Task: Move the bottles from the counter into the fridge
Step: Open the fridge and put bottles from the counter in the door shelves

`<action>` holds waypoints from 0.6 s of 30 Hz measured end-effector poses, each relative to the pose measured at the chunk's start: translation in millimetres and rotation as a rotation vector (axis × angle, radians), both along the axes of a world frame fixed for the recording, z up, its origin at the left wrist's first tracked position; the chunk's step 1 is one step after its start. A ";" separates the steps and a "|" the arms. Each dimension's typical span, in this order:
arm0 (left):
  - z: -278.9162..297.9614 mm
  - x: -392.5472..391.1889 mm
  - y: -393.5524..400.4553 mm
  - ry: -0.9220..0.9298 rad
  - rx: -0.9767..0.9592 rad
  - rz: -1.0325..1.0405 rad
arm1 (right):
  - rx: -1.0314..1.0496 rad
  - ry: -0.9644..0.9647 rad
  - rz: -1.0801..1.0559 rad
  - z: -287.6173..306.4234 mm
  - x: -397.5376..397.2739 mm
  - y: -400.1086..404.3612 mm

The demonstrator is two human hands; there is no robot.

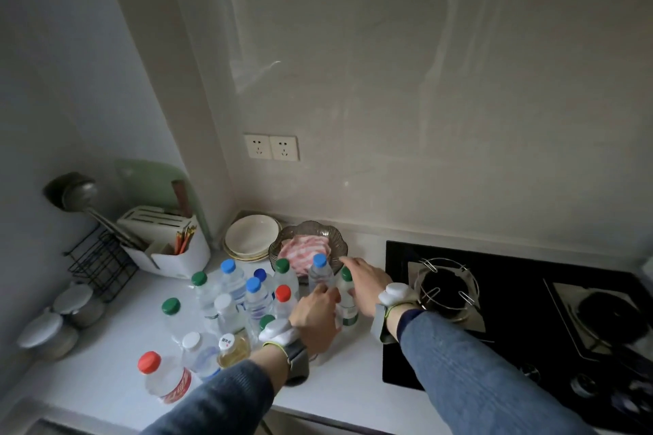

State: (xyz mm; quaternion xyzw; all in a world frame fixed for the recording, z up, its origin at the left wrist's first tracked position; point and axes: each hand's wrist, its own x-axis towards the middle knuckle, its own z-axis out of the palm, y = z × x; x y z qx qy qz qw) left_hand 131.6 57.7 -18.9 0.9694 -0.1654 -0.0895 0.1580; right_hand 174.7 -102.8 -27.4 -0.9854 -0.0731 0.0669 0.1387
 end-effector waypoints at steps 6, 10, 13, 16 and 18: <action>17.0 -9.2 4.1 -0.071 -0.104 -0.019 | -0.004 0.065 0.015 -3.6 6.8 0.7; 32.9 -14.8 11.0 -0.043 -0.191 0.006 | 0.060 0.046 -0.050 -1.4 -8.3 -8.9; 48.6 -16.2 11.0 -0.011 -0.268 0.007 | 0.168 0.020 -0.152 9.9 -33.9 -30.5; 61.9 -17.7 -8.5 0.007 -0.293 -0.061 | 0.229 0.000 -0.259 27.7 -71.4 -68.1; 71.5 -19.4 -18.7 0.014 -0.320 -0.102 | 0.218 -0.016 -0.300 41.3 -93.1 -84.5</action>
